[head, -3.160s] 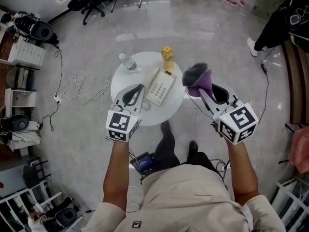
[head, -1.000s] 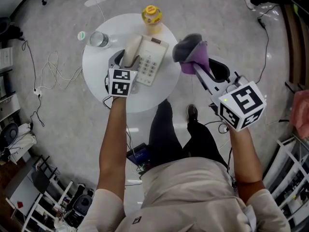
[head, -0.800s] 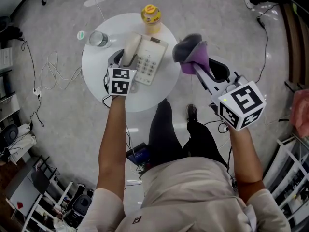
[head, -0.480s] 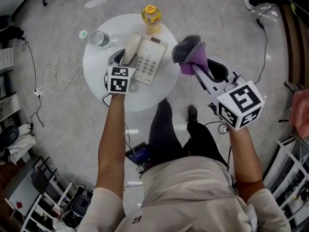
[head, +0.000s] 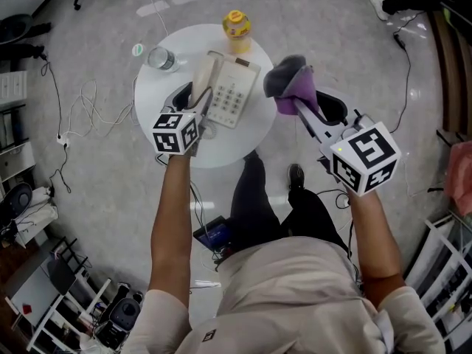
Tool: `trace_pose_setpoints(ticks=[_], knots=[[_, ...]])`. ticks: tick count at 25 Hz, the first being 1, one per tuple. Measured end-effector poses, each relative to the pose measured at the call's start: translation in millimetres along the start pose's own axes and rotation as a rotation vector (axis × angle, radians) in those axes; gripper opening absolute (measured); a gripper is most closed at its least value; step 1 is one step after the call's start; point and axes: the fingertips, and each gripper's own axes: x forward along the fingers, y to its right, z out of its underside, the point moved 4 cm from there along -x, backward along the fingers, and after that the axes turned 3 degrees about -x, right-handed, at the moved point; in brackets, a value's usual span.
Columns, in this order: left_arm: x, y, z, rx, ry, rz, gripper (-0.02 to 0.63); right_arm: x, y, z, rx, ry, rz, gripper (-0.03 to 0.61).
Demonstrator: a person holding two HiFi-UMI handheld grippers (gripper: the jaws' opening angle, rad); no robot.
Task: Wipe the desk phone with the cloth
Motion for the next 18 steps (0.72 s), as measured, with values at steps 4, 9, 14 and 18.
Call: trace_pose_setpoints(ticks=[4, 9, 14, 18], knots=[[-28.3, 10.4, -21.3, -0.214, 0.158, 0.132, 0.204, -2.3, -7.8, -2.6, -0.003, 0.009, -0.015, 0.081], [-65.8, 39.5, -50.6, -0.464, 0.314, 0.375, 0.205, -0.5, -18.7, -9.7, 0.011, 0.043, -0.065, 0.08], [-95.2, 71.9, -59.8, -0.706, 0.407, 0.636, 0.204, 1.3, -36.0, -26.5, 0.08, 0.115, -0.17, 0.08], [-113.5, 85.9, -61.4, -0.887, 0.474, 0.797, 0.204, 9.8, -50.9, -40.7, 0.12, 0.156, -0.235, 0.08]])
